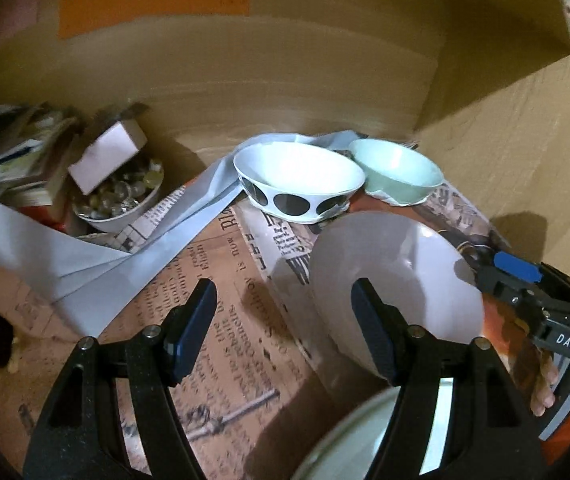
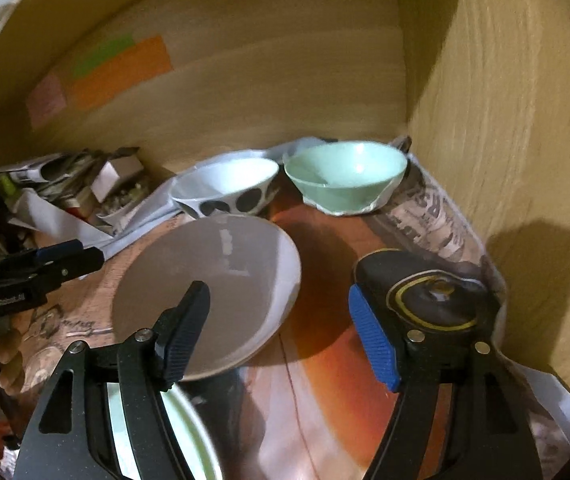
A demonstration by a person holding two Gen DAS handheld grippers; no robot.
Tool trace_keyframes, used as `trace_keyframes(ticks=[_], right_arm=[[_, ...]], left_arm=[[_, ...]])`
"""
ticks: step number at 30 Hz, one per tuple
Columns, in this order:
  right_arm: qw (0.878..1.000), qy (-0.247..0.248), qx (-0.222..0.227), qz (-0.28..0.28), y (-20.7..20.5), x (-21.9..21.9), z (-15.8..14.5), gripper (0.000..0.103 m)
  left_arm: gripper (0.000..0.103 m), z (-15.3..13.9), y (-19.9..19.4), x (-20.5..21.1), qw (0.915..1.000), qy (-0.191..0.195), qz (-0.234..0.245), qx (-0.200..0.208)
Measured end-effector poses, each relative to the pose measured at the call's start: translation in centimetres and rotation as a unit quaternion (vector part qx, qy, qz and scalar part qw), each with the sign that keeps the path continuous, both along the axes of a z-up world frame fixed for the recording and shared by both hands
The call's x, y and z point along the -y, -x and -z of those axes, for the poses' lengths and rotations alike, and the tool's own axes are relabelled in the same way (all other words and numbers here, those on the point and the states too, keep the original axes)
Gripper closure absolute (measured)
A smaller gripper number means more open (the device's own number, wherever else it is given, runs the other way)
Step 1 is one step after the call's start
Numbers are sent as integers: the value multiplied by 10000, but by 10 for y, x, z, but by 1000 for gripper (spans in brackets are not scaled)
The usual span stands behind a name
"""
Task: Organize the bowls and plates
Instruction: 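Move the left gripper to the large beige bowl rim, then close the left gripper on the beige bowl rim and lift it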
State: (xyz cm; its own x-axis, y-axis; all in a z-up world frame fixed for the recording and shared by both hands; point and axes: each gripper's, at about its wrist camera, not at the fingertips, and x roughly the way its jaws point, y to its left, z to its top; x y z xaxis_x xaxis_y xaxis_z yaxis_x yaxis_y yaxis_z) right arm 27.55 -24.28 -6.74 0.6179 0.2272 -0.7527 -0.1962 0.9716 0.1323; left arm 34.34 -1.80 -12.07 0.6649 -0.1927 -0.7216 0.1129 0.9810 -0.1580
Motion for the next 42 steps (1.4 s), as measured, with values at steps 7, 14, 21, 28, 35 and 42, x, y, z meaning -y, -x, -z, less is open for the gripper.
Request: trace_keyframes(ticks=[7,14,21,28,35,42], right_arm=[[9986,-282,-438,-37,-18,7,23,34],[9968,-323,-704,-193,-26,3,38,54],[9950,-391,-820,-403,-27,-5,41,76],[9964,-200,-747,-360,-24,-12,37,78],[9969,-378,-640,-272,-20,-9,25,77],[9977,-480,-341,-336,-7,-10,3,77]], left_arm=[[40,20,-23,5,9997,-6,61,-251],[67,29,-33,7,9977,227,315,-557],[89,29,-33,22,9956,108,722,-595],[90,29,-32,25,9960,74,662,-597],[90,13,-17,28,9980,-19,575,-273],[90,-6,7,23,9989,58,458,23]])
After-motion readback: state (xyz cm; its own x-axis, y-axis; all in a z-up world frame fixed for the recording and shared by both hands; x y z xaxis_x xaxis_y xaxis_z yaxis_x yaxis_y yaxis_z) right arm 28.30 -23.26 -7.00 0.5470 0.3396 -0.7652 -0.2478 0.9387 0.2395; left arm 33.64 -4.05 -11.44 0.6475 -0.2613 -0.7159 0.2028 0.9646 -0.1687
